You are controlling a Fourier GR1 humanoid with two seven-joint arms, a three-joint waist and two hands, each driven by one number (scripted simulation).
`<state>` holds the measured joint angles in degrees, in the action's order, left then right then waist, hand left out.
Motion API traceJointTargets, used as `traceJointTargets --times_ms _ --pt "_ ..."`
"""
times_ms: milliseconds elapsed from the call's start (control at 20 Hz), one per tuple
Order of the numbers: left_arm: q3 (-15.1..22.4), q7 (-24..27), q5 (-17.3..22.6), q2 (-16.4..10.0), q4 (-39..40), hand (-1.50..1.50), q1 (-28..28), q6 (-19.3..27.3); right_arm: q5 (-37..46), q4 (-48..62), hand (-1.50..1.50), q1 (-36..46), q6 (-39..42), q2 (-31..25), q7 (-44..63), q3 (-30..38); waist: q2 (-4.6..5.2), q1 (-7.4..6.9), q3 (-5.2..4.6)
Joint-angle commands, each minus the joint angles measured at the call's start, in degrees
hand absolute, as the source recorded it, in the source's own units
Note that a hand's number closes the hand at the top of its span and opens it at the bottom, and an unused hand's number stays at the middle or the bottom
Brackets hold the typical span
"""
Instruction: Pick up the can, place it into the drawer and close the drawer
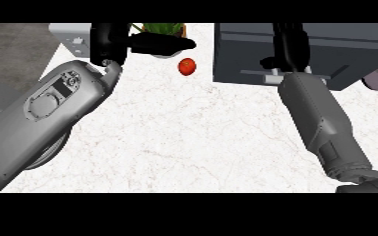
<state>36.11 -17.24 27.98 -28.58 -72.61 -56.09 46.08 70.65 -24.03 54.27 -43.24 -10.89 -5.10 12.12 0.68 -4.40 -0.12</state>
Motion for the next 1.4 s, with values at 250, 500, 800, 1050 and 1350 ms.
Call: traceJointTargets --times_ms 250,500,800,1050,1350 --pt "-1.44 0.73 -0.44 -2.37 -5.63 -1.5 6.15 -1.98 0.59 8.85 -1.5 8.87 -0.77 0.24 1.34 1.56 0.95 -1.12 0.22" --pt "-1.0 2.25 -1.68 -2.23 -6.67 -1.5 8.52 -2.19 -1.33 10.43 -1.5 11.7 1.59 -0.08 -0.72 3.29 1.26 -1.64 0.25" --pt "-2.13 2.8 -1.36 -2.33 -7.53 -1.5 10.53 -2.54 -11.37 7.56 -1.5 11.54 3.34 2.44 -12.06 10.64 0.91 -0.76 0.42" --pt "-1.51 3.78 -3.05 -1.89 -8.06 -1.5 12.57 -0.86 -16.98 6.77 -1.5 13.44 6.29 3.9 -15.35 15.41 0.48 -0.37 0.38" --pt "-3.65 4.63 -1.95 -3.22 -9.12 -1.5 14.48 -2.92 -26.89 5.21 -1.5 13.17 11.24 4.67 -21.96 23.64 0.36 0.59 0.35"
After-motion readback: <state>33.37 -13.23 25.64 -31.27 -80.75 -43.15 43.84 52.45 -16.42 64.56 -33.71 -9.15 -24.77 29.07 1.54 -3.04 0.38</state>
